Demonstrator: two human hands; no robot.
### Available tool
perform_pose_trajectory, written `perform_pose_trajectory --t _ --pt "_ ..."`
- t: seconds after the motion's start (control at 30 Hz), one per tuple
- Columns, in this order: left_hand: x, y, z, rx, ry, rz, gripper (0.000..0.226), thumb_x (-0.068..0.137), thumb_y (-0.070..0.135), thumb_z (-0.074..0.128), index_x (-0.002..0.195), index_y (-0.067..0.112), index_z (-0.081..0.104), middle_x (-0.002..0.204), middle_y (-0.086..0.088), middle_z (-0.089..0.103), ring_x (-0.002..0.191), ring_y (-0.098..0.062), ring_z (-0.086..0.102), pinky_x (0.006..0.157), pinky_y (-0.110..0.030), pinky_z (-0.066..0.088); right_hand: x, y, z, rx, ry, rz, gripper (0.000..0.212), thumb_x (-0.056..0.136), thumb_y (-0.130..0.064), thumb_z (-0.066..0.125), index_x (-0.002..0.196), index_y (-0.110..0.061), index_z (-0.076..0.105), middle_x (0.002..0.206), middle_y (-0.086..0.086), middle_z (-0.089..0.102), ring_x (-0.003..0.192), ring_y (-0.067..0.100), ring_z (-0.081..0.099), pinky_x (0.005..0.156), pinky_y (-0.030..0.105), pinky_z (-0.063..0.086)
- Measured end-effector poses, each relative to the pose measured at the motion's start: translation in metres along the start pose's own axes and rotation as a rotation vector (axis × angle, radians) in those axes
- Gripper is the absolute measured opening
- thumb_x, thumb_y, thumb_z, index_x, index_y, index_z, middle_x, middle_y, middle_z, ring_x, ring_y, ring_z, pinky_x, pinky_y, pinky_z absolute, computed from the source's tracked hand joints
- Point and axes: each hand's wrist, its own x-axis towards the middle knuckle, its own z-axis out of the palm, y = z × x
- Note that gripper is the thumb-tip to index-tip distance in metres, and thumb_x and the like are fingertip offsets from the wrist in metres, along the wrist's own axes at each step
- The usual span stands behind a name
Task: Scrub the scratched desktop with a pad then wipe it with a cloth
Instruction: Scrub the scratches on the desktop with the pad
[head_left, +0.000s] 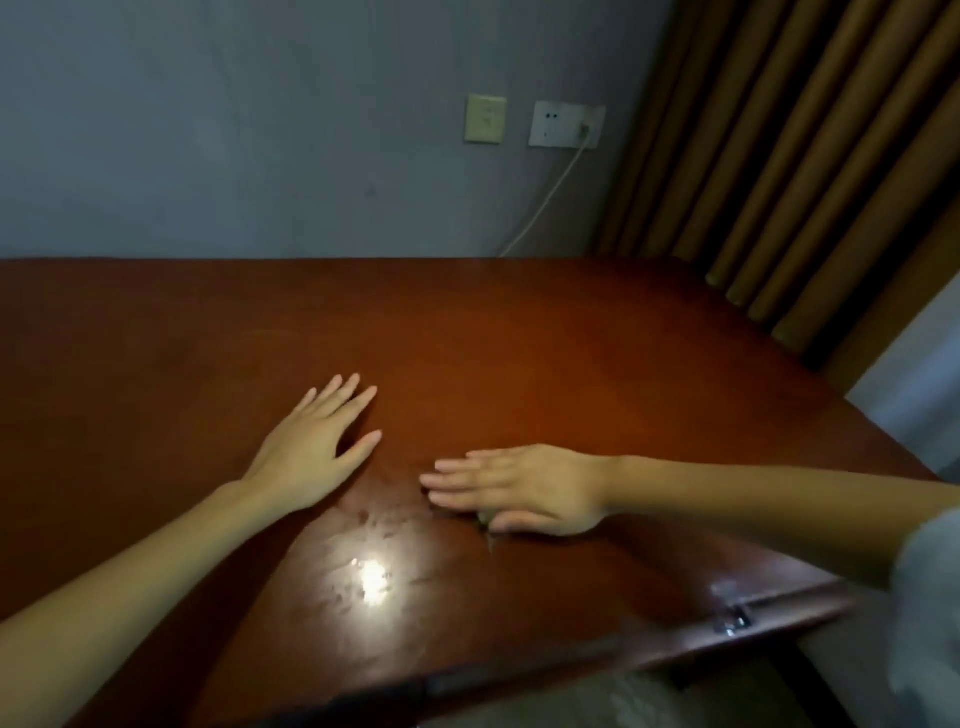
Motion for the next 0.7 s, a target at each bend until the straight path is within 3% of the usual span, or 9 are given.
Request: perform_pose_trajectory --t 0.1,0.33,0.5,0.6,0.7 --pt "0.018 -0.022 -0.003 -0.002 -0.041 -0.134 0.071 0.091 0.066 0.021 0.152 0.032 0.012 0.160 0.006 0.002 0.147 -0.009 -0.002 0.119 -0.031 -0.002 0.013 0.067 -0.012 -0.048 0.050 0.218 0.052 0.103 -0.032 0.027 0.152 -0.018 0.016 0.160 -0.005 0.007 0.147 0.007 0.000 0.121 0.029 0.004" --pt "0.036 -0.037 -0.001 0.027 -0.020 -0.180 0.083 0.070 0.078 -0.006 0.147 0.046 0.002 0.156 0.015 -0.010 0.143 -0.003 -0.013 0.119 -0.032 -0.007 -0.017 0.237 -0.044 0.007 0.212 0.973 0.053 0.103 -0.040 0.018 0.152 -0.020 0.011 0.160 0.000 0.005 0.147 0.014 0.002 0.120 0.032 0.003" --pt "0.034 -0.035 0.002 0.044 0.002 -0.180 0.086 0.067 0.081 -0.021 0.145 0.049 -0.004 0.155 0.016 -0.015 0.143 -0.004 -0.017 0.118 -0.030 -0.010 -0.031 0.308 -0.048 0.012 0.295 1.467 0.053 0.104 -0.034 0.013 0.152 -0.013 0.007 0.160 0.009 0.000 0.147 0.025 0.000 0.120 0.038 0.005" --pt "0.034 -0.034 0.003 0.047 0.007 -0.179 0.079 0.071 0.079 -0.016 0.145 0.050 -0.006 0.155 0.017 -0.016 0.143 -0.004 -0.018 0.117 -0.029 -0.011 -0.014 0.325 -0.052 0.040 0.320 1.500 0.054 0.104 -0.035 0.014 0.152 -0.013 0.007 0.160 0.010 0.000 0.148 0.025 0.001 0.118 0.037 0.005" --pt "0.034 -0.033 0.003 0.066 0.004 -0.185 0.076 0.075 0.075 -0.010 0.146 0.048 -0.006 0.156 0.016 -0.015 0.143 -0.004 -0.017 0.117 -0.029 -0.011 0.015 0.322 -0.060 0.037 0.288 1.359 0.054 0.104 -0.038 0.014 0.152 -0.015 0.008 0.160 0.007 0.002 0.148 0.021 0.002 0.118 0.036 0.003"
